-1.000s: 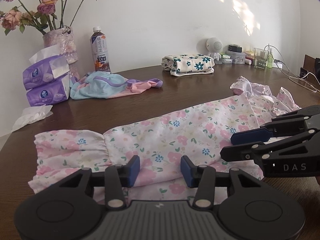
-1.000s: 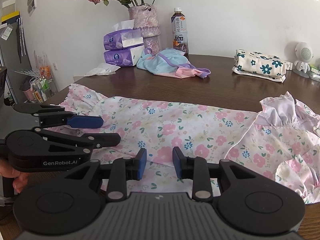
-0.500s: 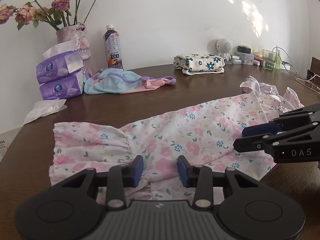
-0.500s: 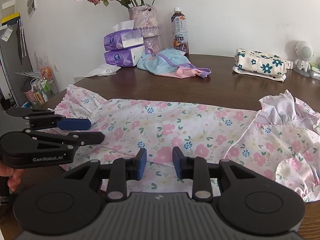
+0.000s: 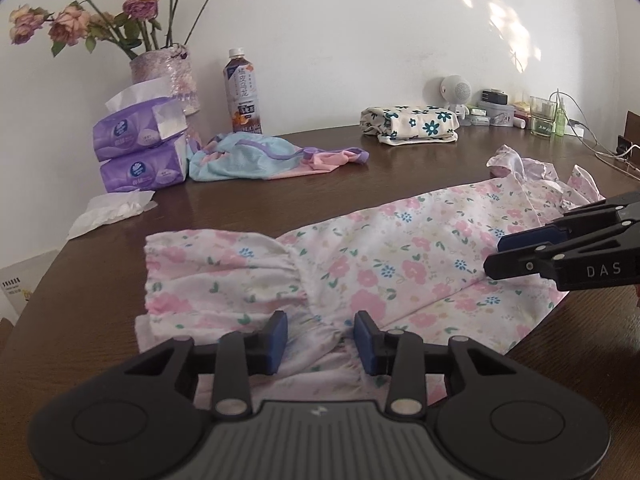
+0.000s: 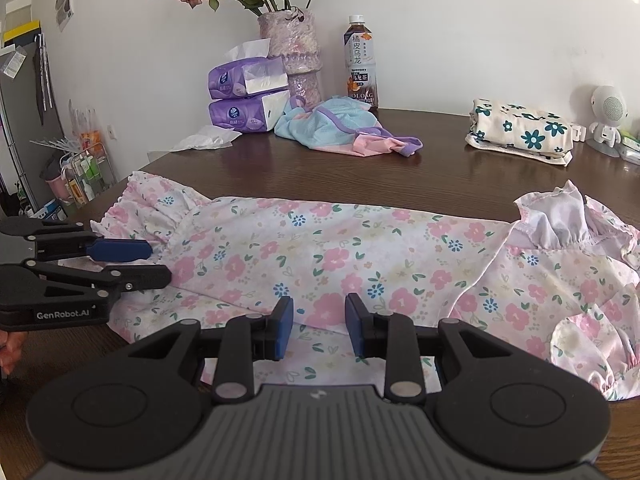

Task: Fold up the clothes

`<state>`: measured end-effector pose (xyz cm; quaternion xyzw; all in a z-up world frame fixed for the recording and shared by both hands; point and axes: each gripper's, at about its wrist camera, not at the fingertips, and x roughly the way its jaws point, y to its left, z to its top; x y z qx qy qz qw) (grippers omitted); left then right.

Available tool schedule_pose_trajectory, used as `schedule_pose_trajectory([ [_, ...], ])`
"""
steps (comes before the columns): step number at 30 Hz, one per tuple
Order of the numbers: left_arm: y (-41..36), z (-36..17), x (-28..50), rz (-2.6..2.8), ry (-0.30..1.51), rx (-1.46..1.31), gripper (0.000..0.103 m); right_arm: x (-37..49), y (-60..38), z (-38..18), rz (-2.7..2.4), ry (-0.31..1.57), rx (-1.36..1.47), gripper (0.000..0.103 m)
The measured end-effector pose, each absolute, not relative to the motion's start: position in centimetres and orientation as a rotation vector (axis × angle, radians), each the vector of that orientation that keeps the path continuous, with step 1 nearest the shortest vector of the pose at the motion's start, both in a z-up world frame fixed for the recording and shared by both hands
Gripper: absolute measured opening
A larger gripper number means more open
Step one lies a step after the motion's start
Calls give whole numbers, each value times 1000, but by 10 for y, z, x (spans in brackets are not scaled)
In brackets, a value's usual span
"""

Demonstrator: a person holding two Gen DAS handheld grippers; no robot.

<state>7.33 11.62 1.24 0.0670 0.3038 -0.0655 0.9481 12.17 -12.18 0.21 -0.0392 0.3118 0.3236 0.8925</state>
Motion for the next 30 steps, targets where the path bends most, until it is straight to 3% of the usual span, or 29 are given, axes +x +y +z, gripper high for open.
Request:
schedule_pose_trajectory([
  [30, 153, 14, 54, -38, 632, 31, 37, 123, -124, 1, 683, 652, -60, 30],
])
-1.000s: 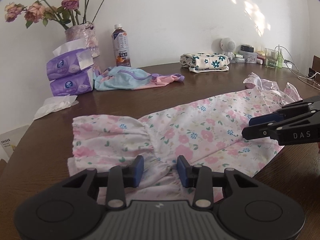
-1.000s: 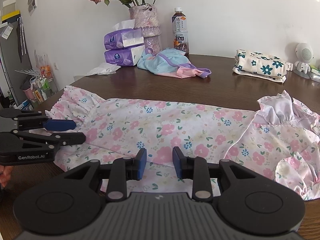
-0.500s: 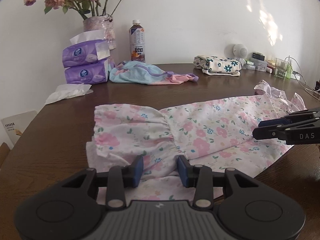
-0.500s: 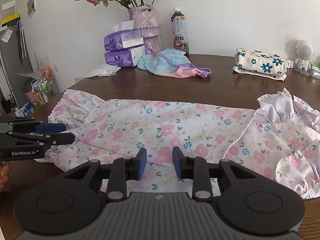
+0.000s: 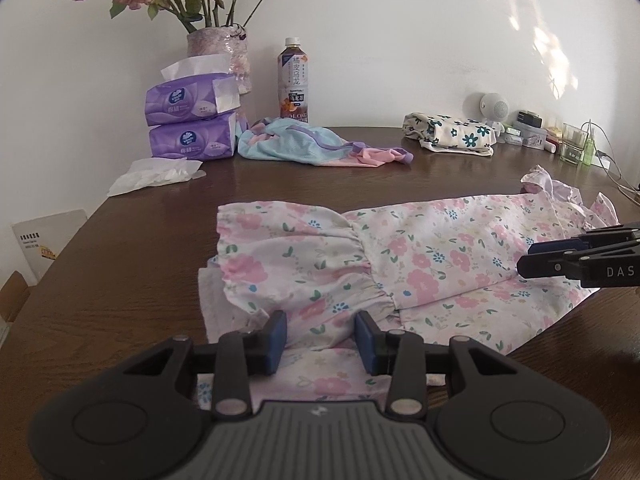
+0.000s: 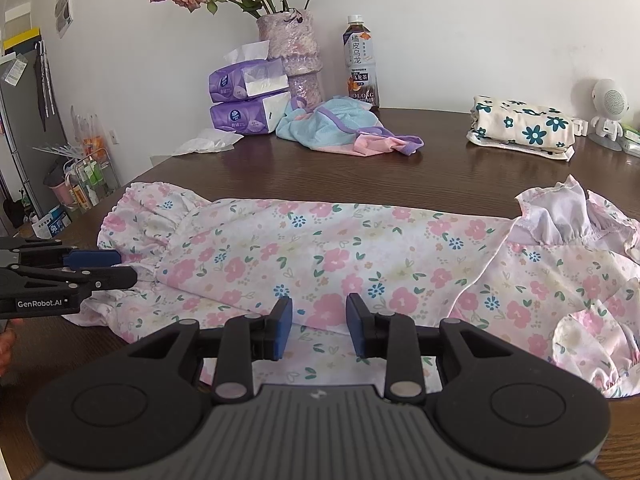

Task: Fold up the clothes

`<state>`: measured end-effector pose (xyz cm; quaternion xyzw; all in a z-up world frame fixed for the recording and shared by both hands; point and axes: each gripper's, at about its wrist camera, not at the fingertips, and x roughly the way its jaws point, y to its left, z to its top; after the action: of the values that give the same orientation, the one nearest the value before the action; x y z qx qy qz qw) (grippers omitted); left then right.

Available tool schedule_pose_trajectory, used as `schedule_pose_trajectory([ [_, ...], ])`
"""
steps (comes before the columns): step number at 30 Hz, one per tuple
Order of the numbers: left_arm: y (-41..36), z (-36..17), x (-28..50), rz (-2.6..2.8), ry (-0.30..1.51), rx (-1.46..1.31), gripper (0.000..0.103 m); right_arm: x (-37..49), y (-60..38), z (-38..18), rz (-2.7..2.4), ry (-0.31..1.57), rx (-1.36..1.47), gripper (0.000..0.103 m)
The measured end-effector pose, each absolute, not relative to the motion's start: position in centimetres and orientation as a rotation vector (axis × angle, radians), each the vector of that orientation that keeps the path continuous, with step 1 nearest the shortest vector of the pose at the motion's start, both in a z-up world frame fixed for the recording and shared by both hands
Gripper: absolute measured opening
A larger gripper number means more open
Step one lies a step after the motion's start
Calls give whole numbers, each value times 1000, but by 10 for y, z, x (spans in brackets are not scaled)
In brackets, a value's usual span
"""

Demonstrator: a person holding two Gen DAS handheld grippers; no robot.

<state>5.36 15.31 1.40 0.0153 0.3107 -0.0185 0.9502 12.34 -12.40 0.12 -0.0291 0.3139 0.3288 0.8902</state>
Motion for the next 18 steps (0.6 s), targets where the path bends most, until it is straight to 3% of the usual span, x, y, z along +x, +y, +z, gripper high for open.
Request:
schedule_pose_trajectory([
  [13, 165, 24, 44, 80, 624, 68, 37, 123, -124, 1, 692, 652, -59, 33],
  [18, 172, 45, 34, 130, 531, 42, 36, 121, -123, 2, 694, 649, -68, 35],
])
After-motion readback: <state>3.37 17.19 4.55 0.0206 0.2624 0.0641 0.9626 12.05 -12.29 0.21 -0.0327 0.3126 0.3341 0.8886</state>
